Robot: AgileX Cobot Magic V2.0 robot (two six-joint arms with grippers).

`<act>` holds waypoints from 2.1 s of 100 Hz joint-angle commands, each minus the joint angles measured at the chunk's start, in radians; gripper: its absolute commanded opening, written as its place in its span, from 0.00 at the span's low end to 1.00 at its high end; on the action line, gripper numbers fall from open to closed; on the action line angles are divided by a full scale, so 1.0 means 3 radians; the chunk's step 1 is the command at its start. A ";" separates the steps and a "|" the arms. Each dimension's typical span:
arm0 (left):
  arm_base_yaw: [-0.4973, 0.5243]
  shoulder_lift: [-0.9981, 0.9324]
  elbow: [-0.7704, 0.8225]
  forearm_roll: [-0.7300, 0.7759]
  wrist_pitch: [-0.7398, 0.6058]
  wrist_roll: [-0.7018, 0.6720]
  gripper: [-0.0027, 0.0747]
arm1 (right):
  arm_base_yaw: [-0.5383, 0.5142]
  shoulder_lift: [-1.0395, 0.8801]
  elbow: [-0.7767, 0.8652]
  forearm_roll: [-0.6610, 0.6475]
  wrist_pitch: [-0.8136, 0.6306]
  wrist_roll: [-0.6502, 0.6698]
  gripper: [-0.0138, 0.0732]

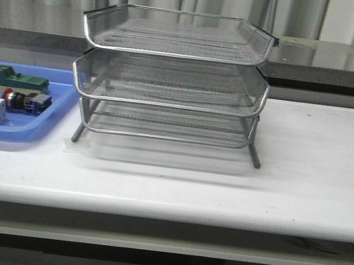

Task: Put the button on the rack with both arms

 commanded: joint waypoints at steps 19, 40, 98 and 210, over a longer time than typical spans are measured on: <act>0.0003 -0.0110 0.0109 -0.0002 -0.0255 -0.0025 0.01 | -0.0021 -0.0060 0.0007 -0.0036 -0.0262 -0.0028 0.09; 0.0003 -0.0110 0.0109 -0.0002 -0.0255 -0.0025 0.01 | -0.0021 -0.0060 0.0007 -0.0036 -0.0262 -0.0028 0.09; 0.0003 -0.0110 0.0109 -0.0002 -0.0255 -0.0025 0.01 | -0.0021 -0.0060 -0.0061 -0.0020 -0.0492 -0.0028 0.09; 0.0003 -0.0110 0.0109 -0.0002 -0.0255 -0.0025 0.01 | -0.0021 0.3132 -0.2435 0.1424 0.1051 -0.0028 0.09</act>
